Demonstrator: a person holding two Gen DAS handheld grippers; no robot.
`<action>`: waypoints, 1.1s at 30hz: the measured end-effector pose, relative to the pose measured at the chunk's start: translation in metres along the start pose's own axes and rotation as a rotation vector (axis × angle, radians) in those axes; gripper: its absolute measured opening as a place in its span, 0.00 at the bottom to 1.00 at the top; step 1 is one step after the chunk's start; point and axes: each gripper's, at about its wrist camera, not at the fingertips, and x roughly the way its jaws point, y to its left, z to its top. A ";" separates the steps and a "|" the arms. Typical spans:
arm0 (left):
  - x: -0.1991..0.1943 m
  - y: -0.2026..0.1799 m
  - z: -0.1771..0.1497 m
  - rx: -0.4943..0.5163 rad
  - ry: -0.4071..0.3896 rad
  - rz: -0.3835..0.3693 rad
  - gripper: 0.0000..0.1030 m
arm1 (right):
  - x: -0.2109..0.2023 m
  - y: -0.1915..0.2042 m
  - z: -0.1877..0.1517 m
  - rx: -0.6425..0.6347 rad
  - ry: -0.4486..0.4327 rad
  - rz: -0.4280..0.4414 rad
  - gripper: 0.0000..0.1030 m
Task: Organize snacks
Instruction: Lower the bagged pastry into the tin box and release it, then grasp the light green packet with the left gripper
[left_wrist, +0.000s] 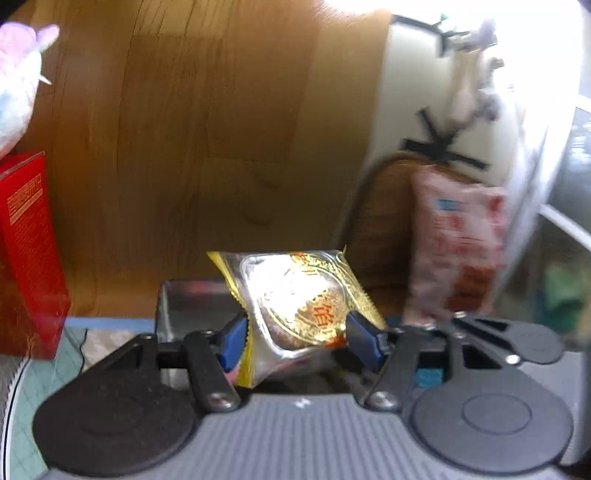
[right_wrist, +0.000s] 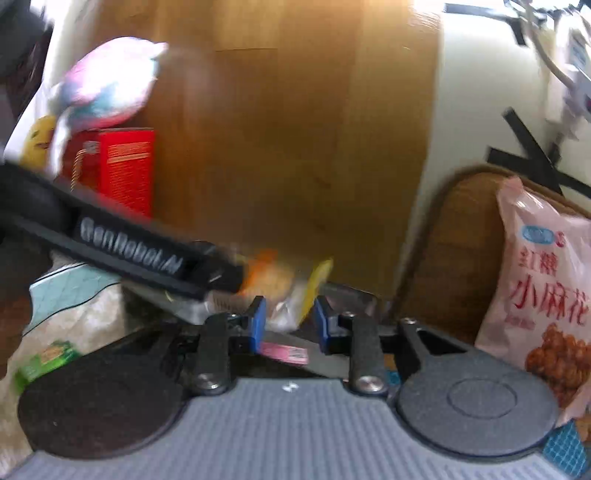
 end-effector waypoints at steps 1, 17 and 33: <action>0.010 0.003 0.001 -0.004 0.022 0.032 0.62 | -0.008 -0.004 -0.001 0.025 -0.014 0.017 0.30; -0.044 0.045 -0.074 -0.190 0.077 -0.077 0.62 | -0.055 0.003 -0.060 0.017 0.111 -0.002 0.33; 0.004 0.020 -0.085 -0.135 0.257 -0.112 0.68 | -0.051 0.045 -0.084 -0.007 0.233 0.295 0.44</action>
